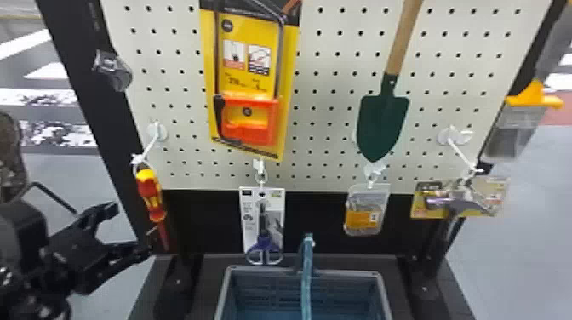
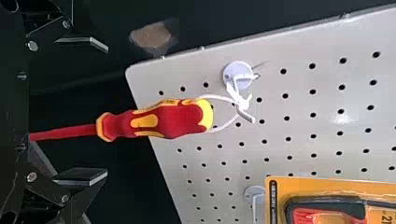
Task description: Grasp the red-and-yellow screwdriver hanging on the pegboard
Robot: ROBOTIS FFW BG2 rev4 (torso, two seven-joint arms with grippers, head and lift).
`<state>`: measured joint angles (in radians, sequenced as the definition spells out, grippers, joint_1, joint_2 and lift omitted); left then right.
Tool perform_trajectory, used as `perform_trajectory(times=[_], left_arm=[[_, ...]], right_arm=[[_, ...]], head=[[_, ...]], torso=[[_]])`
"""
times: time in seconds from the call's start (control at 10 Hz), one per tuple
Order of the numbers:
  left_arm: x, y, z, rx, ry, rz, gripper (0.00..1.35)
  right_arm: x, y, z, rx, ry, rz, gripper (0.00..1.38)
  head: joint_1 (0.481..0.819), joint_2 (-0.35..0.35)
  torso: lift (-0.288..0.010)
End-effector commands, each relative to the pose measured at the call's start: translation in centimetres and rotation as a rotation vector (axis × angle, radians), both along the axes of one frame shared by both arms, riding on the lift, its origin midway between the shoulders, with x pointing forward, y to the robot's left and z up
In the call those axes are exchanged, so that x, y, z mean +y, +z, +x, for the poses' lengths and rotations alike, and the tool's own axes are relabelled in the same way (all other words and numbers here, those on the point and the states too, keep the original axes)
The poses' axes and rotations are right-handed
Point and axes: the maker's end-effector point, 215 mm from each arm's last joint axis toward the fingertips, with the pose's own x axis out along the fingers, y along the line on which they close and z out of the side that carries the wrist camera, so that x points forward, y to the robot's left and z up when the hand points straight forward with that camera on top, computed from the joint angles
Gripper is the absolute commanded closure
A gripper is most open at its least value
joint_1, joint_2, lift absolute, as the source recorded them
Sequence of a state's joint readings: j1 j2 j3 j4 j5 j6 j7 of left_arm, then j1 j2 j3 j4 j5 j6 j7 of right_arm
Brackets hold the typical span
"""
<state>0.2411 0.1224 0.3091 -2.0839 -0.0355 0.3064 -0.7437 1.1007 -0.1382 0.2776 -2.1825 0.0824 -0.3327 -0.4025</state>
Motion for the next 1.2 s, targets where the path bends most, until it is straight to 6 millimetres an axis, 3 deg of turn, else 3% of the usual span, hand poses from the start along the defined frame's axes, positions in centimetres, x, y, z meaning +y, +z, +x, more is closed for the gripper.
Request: perform_trajectory(times=[0.0,0.3,0.6,0.9,1.0,1.1], left_arm=[[-1.0,0.7,1.1,0.004,-0.044,0.003,0.34],[-2.6,0.7,2.2,0.029,-0.132,-0.053,0.34],[-4.0,2.8,3.0,0.017,-0.203,-0.041,0.34],[-4.1,3.2,3.1,0.011,-0.208,-0.035,0.35],[-4.1,3.3,3.1,0.011,-0.207,-0.034,0.39],[-4.1,3.3,3.1,0.013,-0.207,-0.034,0.61]], right_arm=[[0.1,-0.2,0.0,0.003,0.003,-0.001,0.19],[0.3,-0.3,0.2,0.003,0.011,-0.001,0.19],[0.4,-0.2,0.2,0.002,0.014,-0.002,0.19],[0.4,-0.3,0.2,0.003,0.016,-0.003,0.19],[0.5,-0.3,0.2,0.003,0.018,-0.002,0.19],[0.5,-0.3,0.2,0.003,0.018,-0.002,0.19]], head=[[0.549,0.0],[0.549,0.0],[0.549,0.0],[0.549,0.0],[0.549,0.0],[0.549,0.0]], torso=[[-0.1],[-0.1],[-0.1],[-0.1],[-0.1],[-0.1]])
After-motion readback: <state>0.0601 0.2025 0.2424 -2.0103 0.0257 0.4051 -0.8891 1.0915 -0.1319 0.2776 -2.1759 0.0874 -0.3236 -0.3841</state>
